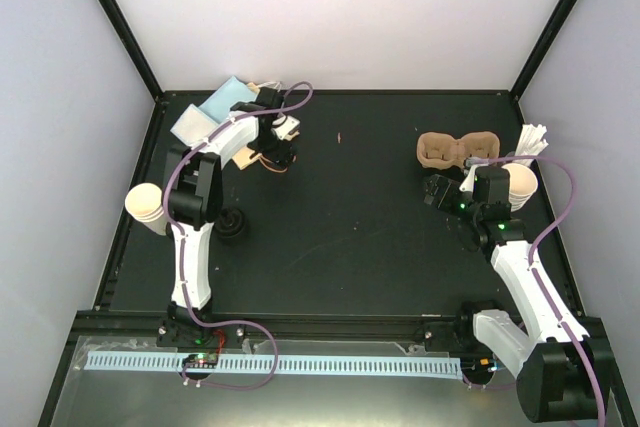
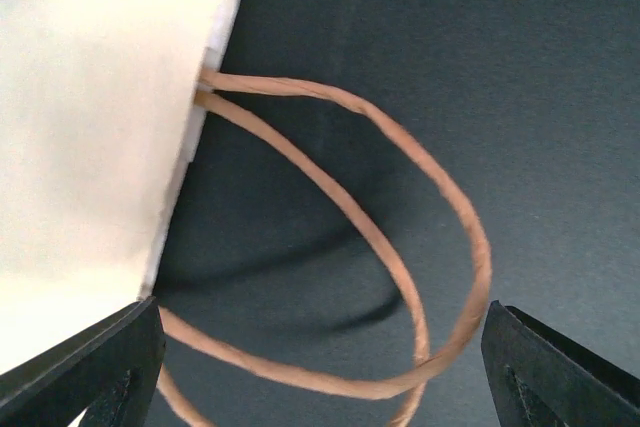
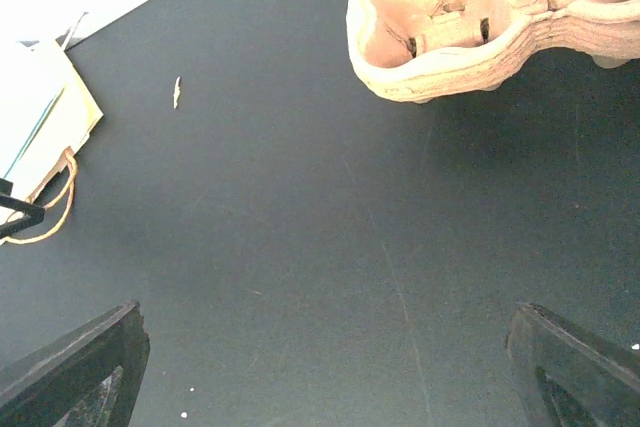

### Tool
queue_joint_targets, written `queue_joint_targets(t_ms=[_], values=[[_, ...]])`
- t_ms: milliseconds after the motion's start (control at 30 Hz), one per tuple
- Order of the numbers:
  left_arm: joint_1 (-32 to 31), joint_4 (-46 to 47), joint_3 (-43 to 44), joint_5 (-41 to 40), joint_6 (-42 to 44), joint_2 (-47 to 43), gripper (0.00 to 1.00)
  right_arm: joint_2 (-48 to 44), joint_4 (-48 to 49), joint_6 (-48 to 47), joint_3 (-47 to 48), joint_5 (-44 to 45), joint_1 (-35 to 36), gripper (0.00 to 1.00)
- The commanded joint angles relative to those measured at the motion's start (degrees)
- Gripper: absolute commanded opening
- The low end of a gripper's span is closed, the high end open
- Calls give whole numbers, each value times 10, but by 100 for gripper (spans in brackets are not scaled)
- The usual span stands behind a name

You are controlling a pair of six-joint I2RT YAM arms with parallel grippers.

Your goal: Pack the takeout coffee

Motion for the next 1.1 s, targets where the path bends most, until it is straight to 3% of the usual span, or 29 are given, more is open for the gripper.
queue_joint_targets(t_ms=[0, 267, 433, 667, 833, 1067], values=[[-12, -26, 22, 50, 24, 11, 89, -7, -2, -5, 17, -6, 0, 100], [-18, -38, 32, -4, 24, 34, 85, -6, 1, -6, 17, -8, 0, 100], [-18, -48, 49, -26, 22, 55, 77, -7, -1, -6, 16, -9, 0, 100], [-22, -45, 57, -42, 1, 41, 28, -12, -2, -7, 15, -7, 0, 100], [-44, 0, 28, -39, -19, -13, 3, -9, -4, -7, 20, 1, 0, 100], [-51, 17, 11, -23, -72, -111, 2, -12, -11, -8, 27, 0, 0, 100]])
